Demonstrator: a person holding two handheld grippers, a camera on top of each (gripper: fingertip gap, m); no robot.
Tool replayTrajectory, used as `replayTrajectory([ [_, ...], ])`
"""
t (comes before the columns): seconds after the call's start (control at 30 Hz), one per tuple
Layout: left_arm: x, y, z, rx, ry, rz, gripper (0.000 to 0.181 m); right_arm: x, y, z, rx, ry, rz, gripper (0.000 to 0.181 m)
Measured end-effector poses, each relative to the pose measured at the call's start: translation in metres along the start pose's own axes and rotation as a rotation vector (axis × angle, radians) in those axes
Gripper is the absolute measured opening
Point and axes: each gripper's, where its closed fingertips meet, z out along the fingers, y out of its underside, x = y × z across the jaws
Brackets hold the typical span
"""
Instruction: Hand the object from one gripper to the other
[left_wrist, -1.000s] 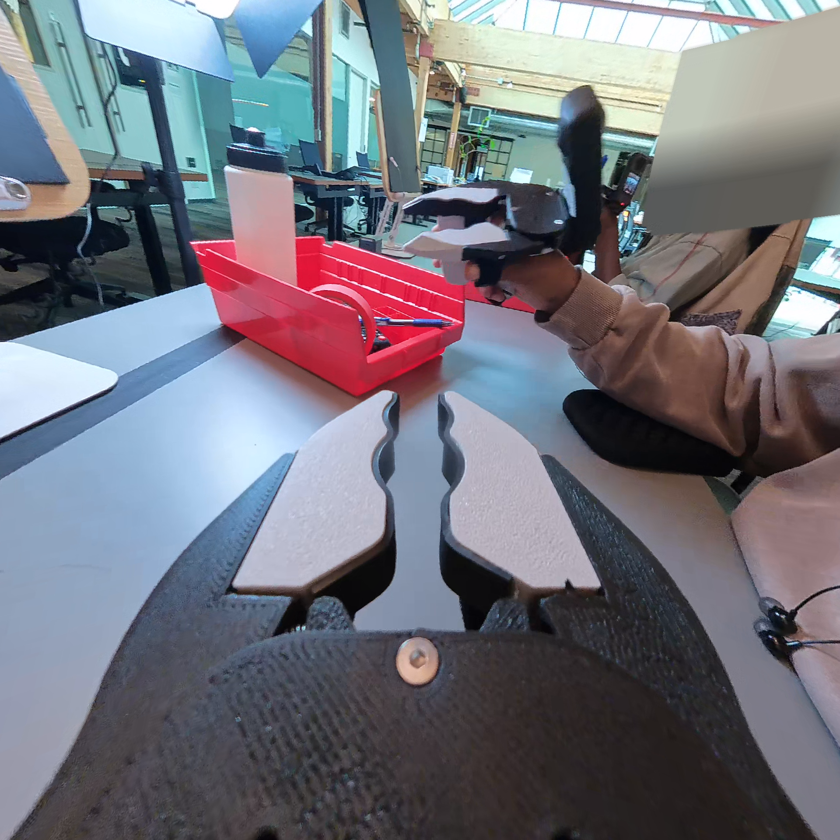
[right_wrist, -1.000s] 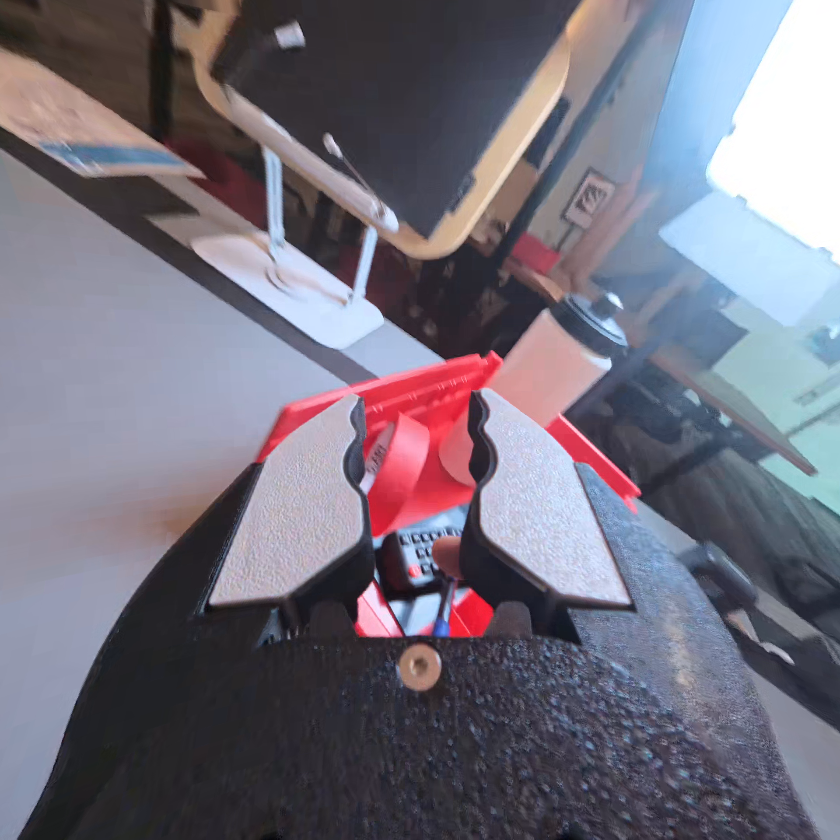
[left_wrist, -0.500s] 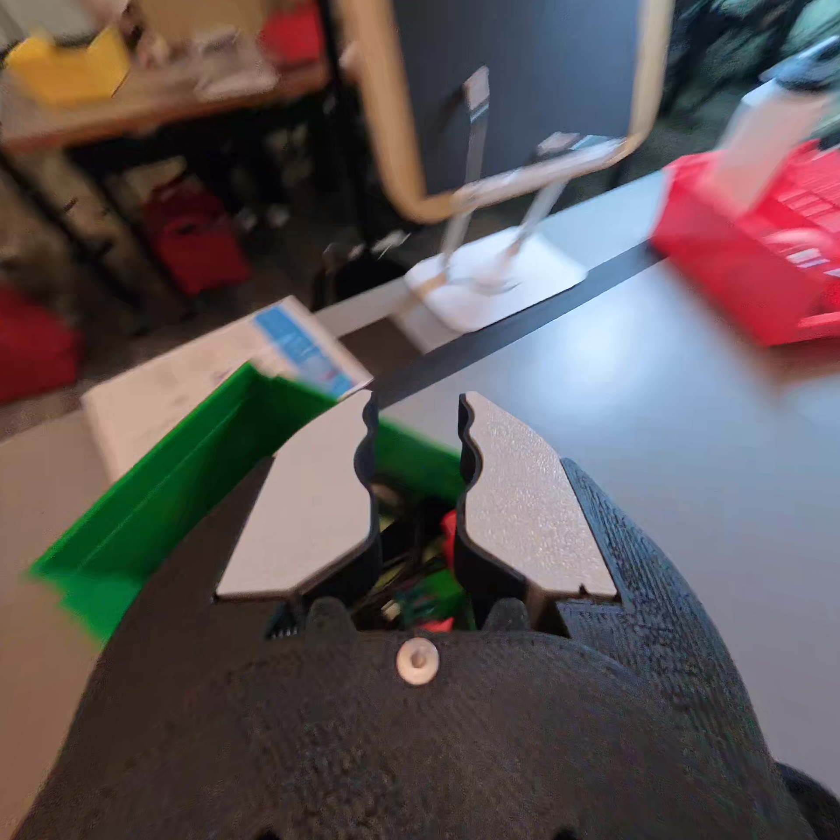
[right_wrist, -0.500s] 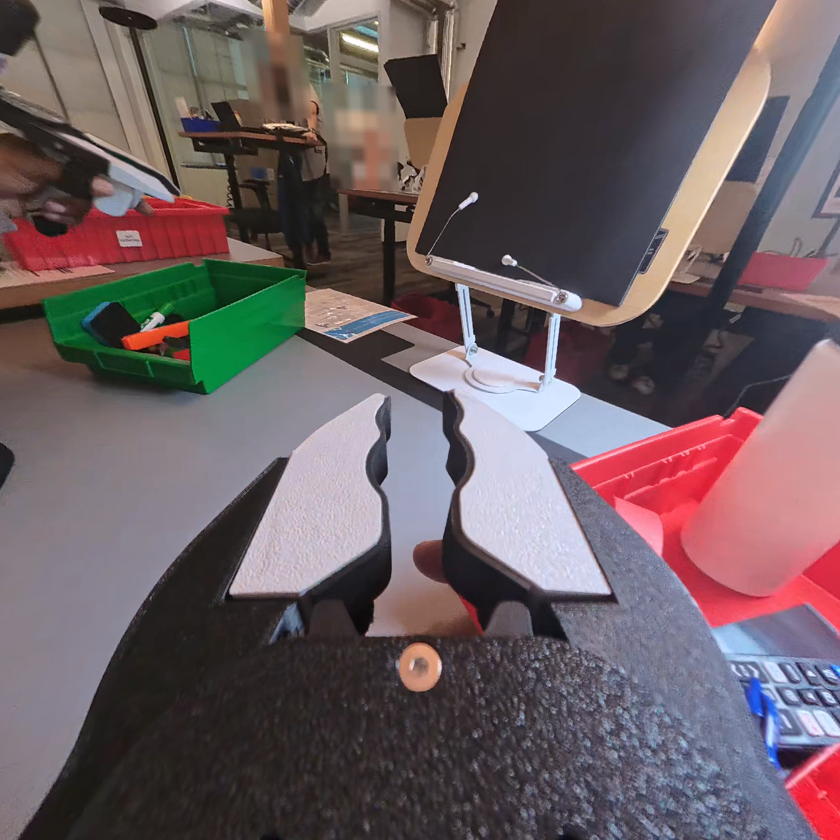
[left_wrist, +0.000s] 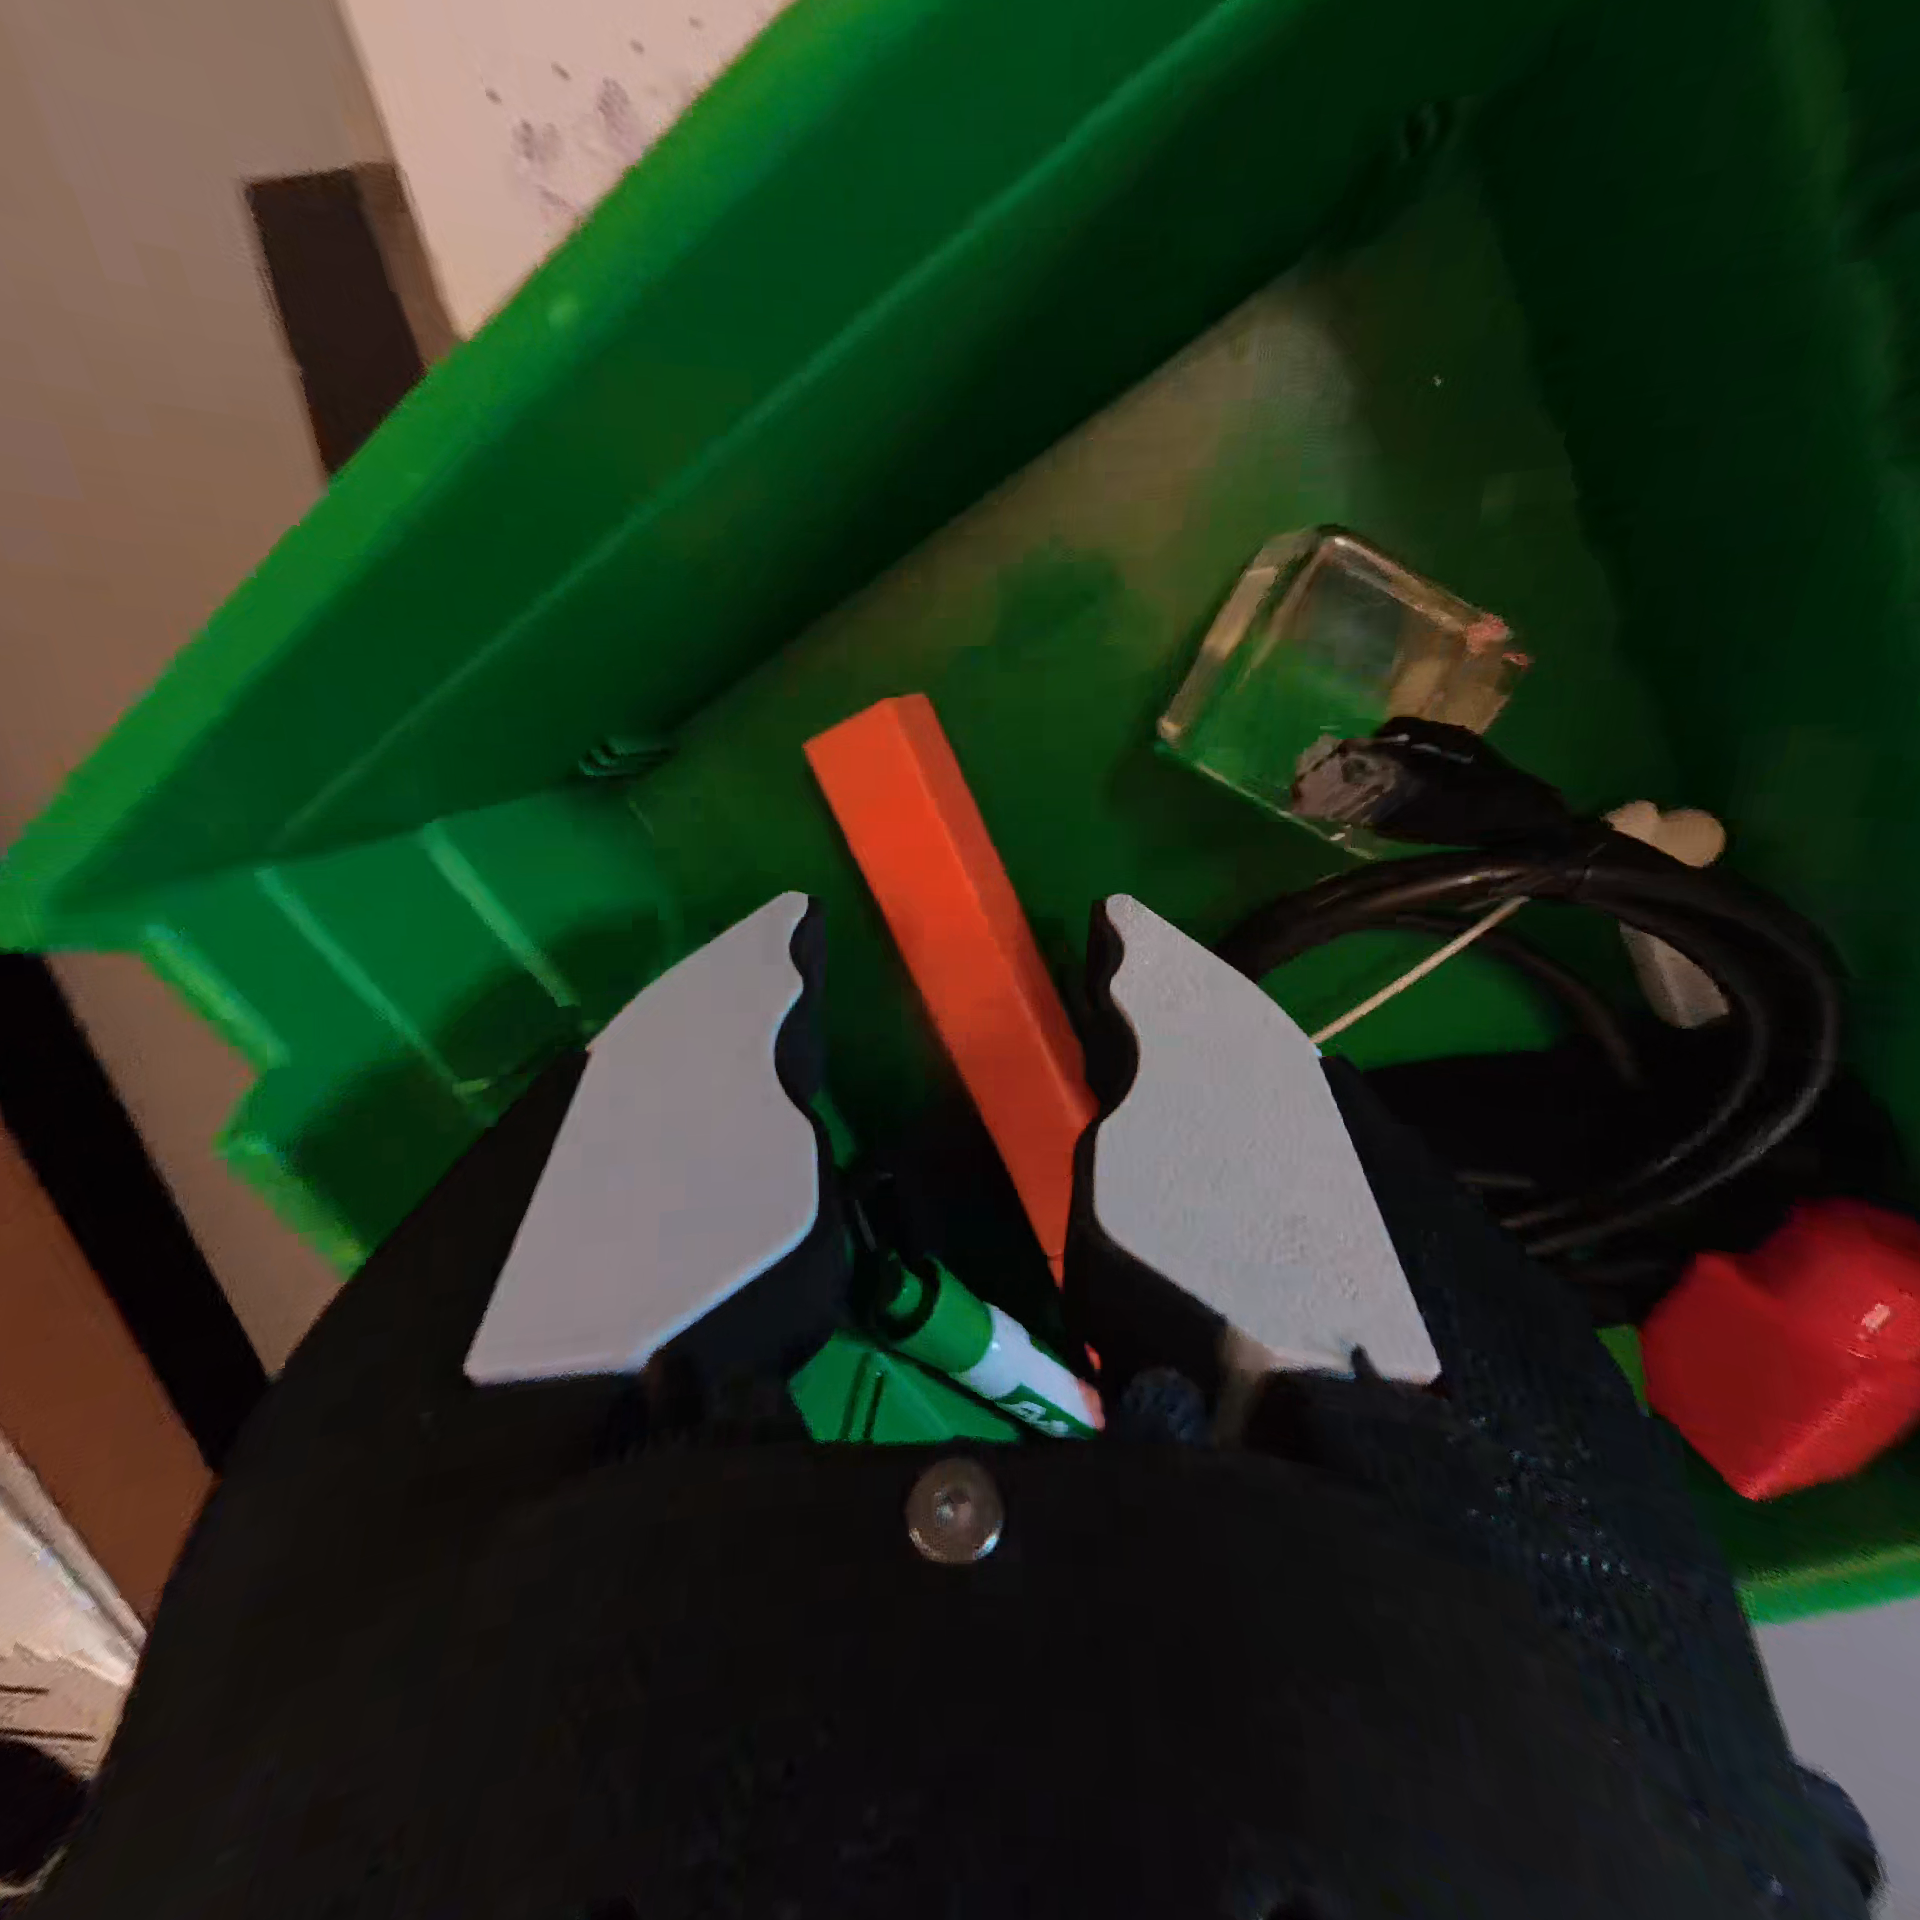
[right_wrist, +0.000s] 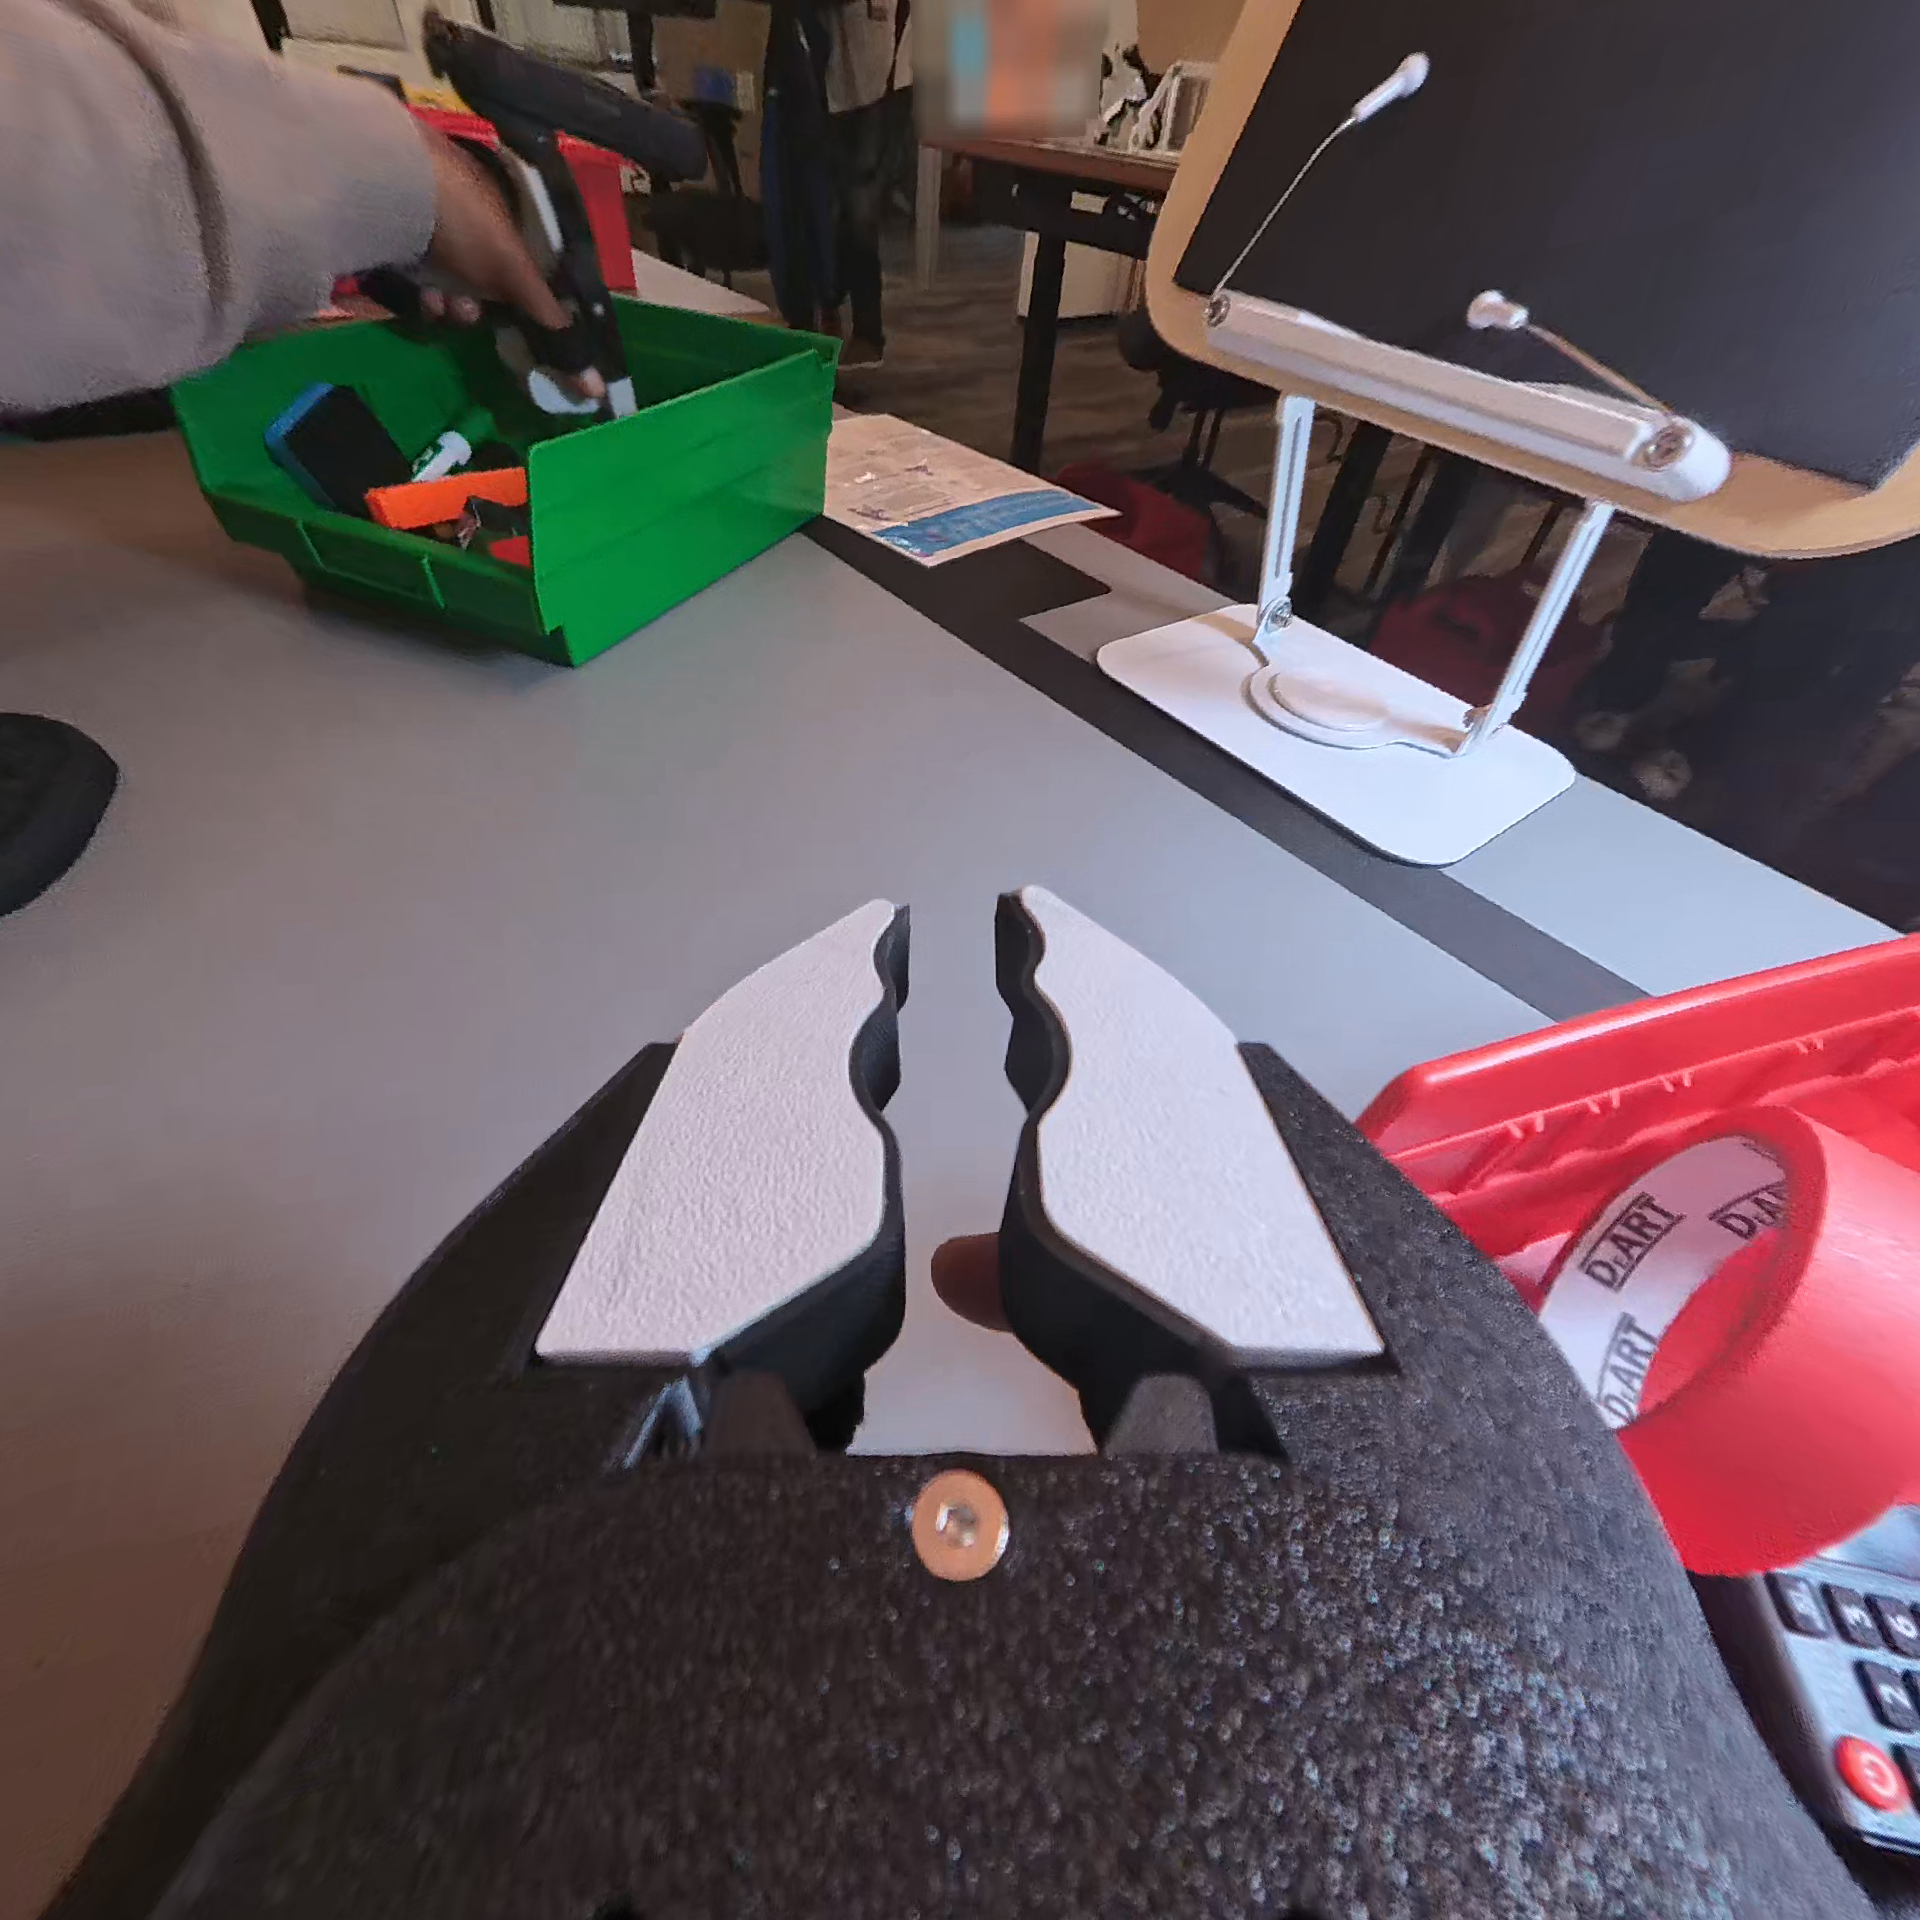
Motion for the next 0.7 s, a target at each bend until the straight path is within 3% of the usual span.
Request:
replayTrajectory([
  [0.03,0.004,0.003,0.005,-0.049,0.009,0.004,0.048,-0.002,0.002,0.001,-0.009,-0.009,-0.008,0.016],
  [0.17,-0.003,0.019,0.024,-0.201,-0.080,0.027,0.038,-0.007,0.004,0.003,-0.026,-0.030,-0.035,0.016],
  [0.33,0.006,0.013,0.013,-0.162,-0.008,0.065,0.031,-0.002,0.004,-0.003,-0.015,-0.008,-0.046,0.014],
  [0.5,0.023,-0.015,-0.048,0.056,0.090,0.103,0.027,0.002,-0.003,-0.005,0.031,-0.014,0.031,0.014],
  [0.7,0.051,-0.032,-0.148,0.324,0.112,0.245,0.022,-0.015,-0.010,-0.002,0.047,-0.034,0.032,0.014],
])
